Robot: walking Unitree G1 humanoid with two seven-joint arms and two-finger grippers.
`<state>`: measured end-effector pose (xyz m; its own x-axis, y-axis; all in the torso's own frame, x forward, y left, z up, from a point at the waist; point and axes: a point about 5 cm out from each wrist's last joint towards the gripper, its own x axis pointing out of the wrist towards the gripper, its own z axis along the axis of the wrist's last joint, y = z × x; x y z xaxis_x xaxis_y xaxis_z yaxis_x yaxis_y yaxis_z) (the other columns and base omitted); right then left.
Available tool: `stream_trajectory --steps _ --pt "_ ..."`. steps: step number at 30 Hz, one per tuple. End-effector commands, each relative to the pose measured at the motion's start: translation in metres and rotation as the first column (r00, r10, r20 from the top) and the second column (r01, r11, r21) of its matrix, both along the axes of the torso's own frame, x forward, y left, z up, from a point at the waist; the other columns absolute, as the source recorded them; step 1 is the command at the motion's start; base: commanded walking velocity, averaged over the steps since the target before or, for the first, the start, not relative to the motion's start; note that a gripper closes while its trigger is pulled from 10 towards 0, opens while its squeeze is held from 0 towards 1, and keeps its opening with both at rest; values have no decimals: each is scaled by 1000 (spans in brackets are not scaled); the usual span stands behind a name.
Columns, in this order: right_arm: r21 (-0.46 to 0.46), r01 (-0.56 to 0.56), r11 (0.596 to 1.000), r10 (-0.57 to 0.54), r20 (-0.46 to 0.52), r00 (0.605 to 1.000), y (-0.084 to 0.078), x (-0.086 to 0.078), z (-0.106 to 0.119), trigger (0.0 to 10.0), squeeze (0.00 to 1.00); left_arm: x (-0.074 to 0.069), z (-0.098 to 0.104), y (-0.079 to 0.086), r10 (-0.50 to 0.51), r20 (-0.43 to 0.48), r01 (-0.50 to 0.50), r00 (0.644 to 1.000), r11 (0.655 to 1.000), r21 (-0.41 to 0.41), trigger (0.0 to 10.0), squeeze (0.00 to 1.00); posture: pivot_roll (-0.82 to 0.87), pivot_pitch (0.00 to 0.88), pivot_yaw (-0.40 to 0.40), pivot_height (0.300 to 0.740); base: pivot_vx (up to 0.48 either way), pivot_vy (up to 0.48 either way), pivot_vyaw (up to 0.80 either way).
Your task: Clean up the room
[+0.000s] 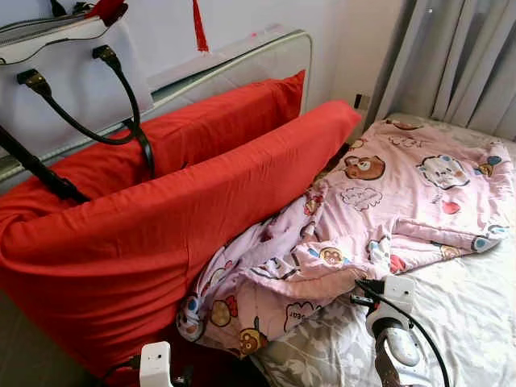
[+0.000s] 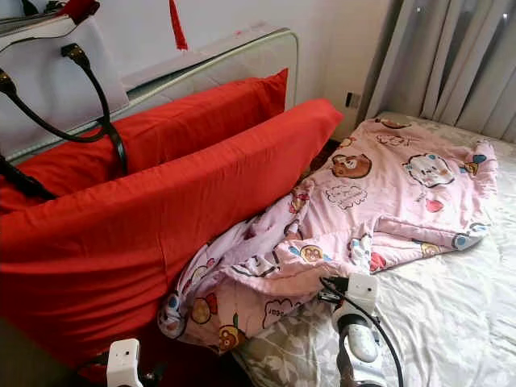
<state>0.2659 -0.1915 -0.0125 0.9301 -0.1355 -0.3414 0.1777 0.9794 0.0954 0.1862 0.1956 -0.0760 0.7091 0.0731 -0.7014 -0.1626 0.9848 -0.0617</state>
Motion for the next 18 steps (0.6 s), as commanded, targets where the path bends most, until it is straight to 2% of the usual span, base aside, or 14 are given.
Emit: stream_trajectory --steps 1,5,18 --pt "-13 2 1000 -2 22 1000 -1 0 2 10000 0 -6 -3 4 11 -26 -11 1000 1000 5 10000 0 -42 0 2 740 0 0 0" --pt "-19 6 1000 -5 23 1000 -1 0 2 10000 0 -8 -4 5 8 -32 -8 999 1000 6 10000 0 -40 0 4 740 0 0 0" --pt "-36 8 999 -7 38 999 0 0 4 10000 0 -10 -5 6 4 -42 -4 999 1000 4 10000 0 -39 0 7 740 -274 0 0"
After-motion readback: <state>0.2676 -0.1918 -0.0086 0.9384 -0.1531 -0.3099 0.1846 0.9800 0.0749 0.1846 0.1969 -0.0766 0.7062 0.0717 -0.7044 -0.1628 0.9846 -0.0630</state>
